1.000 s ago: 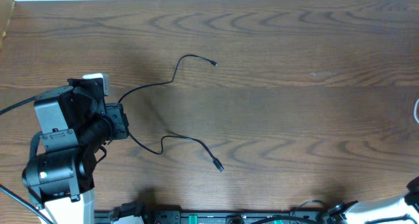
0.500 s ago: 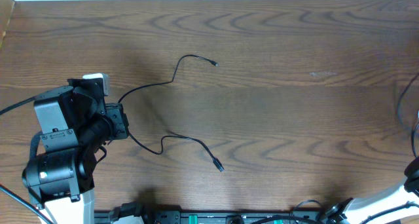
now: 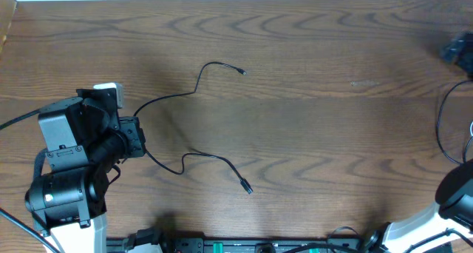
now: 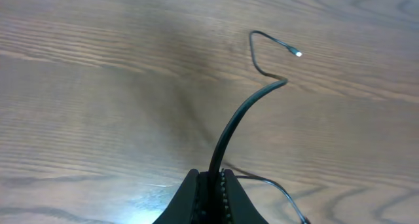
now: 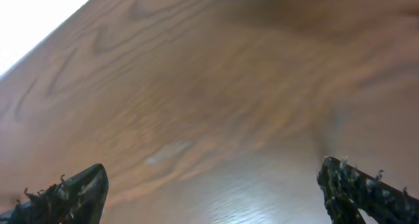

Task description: Untangle cables

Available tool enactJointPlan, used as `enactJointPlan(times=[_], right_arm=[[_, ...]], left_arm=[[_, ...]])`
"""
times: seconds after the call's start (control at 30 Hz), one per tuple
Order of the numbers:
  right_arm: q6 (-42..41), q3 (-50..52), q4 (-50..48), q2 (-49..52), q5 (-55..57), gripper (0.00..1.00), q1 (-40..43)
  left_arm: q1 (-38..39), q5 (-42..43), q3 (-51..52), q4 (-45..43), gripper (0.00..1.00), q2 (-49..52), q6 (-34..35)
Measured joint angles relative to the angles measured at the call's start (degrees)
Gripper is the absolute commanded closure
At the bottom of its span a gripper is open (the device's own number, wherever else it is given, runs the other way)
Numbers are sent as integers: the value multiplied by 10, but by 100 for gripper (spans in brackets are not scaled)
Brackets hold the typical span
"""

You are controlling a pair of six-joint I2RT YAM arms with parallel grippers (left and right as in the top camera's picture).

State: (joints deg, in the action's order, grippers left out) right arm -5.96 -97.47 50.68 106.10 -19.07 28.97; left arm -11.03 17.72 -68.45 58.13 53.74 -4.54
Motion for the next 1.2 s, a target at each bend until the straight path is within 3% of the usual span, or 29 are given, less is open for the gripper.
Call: enactJointPlan(times=[0.27,0.43,0.63,0.83,0.87,0.93,1.0,1.03,1.07,1.2], right_arm=[[221,0,73,0,-133,1,-160],[330,0,122,0,-162,1,-260],[393,0,134,0,-163,1,-377],[410,0,169,0,-122,1,-476],[411,0,177,0,-114,1,-490],[413,0,190,-2,-96,1,-518],[414,0,198,-5,-77,1,-544],[414,0,200,-7,-67,1,-555],[414,0,201,-9,-58,1,-564],[414,0,201,-17,-13,1,-597]], left_arm=[[2,105,0,35,93,14,-25],[32,184,0,-9,93,36,-50],[114,259,0,-133,92,88,-62],[168,201,0,-207,93,177,-59],[169,193,0,-218,88,195,-58],[171,182,0,-232,50,227,-54],[171,176,0,-235,32,254,-33],[171,173,0,-232,18,262,-26],[171,170,0,-224,10,269,-17],[171,156,0,-186,5,273,5]])
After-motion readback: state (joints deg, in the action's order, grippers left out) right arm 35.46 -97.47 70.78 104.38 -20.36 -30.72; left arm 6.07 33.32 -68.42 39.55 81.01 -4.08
